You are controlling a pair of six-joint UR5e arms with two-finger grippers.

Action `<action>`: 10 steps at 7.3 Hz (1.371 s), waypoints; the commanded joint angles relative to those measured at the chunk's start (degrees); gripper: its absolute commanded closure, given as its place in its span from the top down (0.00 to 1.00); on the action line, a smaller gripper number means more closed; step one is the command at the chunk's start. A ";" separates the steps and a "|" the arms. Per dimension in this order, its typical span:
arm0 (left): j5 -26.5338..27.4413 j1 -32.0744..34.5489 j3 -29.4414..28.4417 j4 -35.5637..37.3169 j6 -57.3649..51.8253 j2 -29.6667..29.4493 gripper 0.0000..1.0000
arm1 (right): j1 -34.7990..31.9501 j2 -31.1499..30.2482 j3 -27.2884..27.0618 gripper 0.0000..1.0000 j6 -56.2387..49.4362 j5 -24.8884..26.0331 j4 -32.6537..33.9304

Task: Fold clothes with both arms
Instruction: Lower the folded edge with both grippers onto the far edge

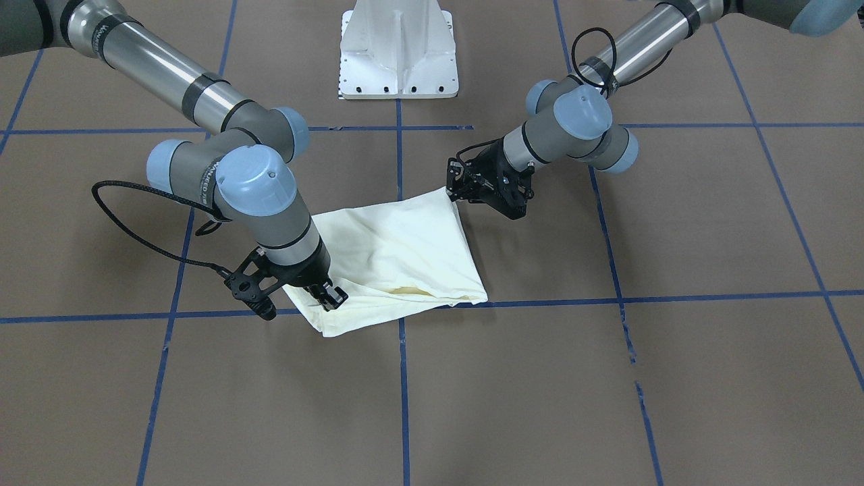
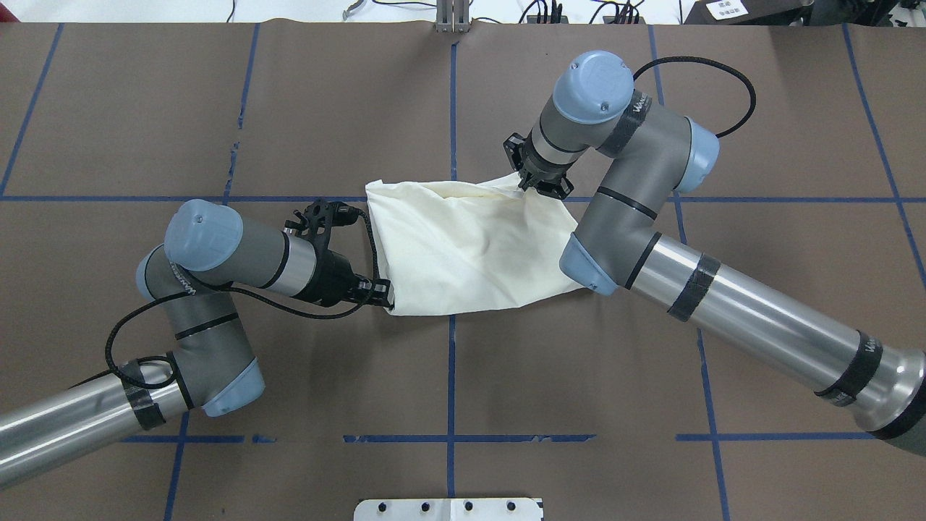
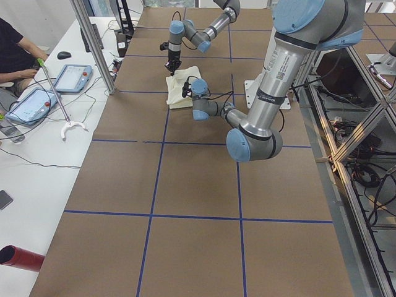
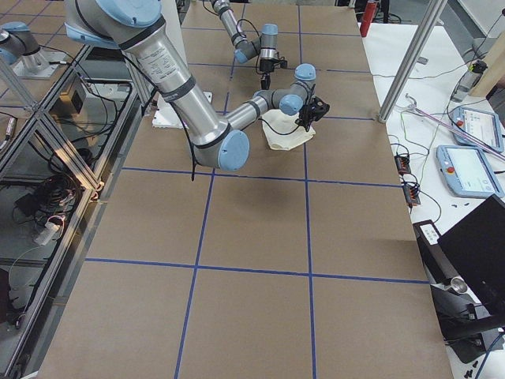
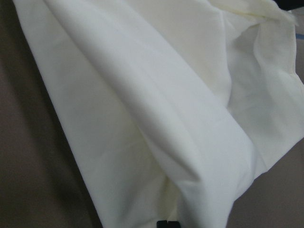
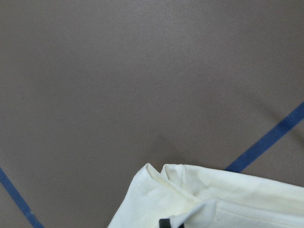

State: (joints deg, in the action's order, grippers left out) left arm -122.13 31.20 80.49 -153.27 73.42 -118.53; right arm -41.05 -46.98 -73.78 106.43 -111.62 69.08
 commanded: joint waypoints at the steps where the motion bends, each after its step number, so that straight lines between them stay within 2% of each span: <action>1: -3.27 0.00 -0.16 -3.24 0.32 0.32 0.00 | 0.00 -0.04 0.74 0.00 0.00 0.00 0.00; 4: -4.17 -0.26 0.98 -4.49 0.76 2.51 0.00 | 0.00 -0.04 1.00 0.00 -0.17 0.00 -0.09; 5: -6.78 -0.18 2.29 -5.45 3.80 3.30 0.00 | -0.26 -0.04 1.00 0.52 -0.35 0.00 -0.09; 6: -10.98 0.78 6.22 -5.46 7.14 5.83 0.00 | -0.87 -0.13 0.92 1.00 -2.26 0.00 -0.09; 7: -9.63 2.18 12.09 -4.85 11.35 9.16 0.00 | -3.05 -0.31 0.31 1.00 -5.16 -2.26 0.00; 8: -6.66 3.50 12.32 -3.63 16.09 7.89 0.00 | -5.86 -0.92 -0.92 1.00 -6.14 -7.77 0.00; 10: 2.99 3.34 10.93 5.39 16.05 0.62 0.00 | -6.50 -4.42 -5.21 1.00 -6.85 -10.19 0.09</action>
State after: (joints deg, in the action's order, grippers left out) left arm -124.50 34.42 92.02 -152.92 88.88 -114.07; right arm -46.91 -49.33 -76.52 100.27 -120.28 69.13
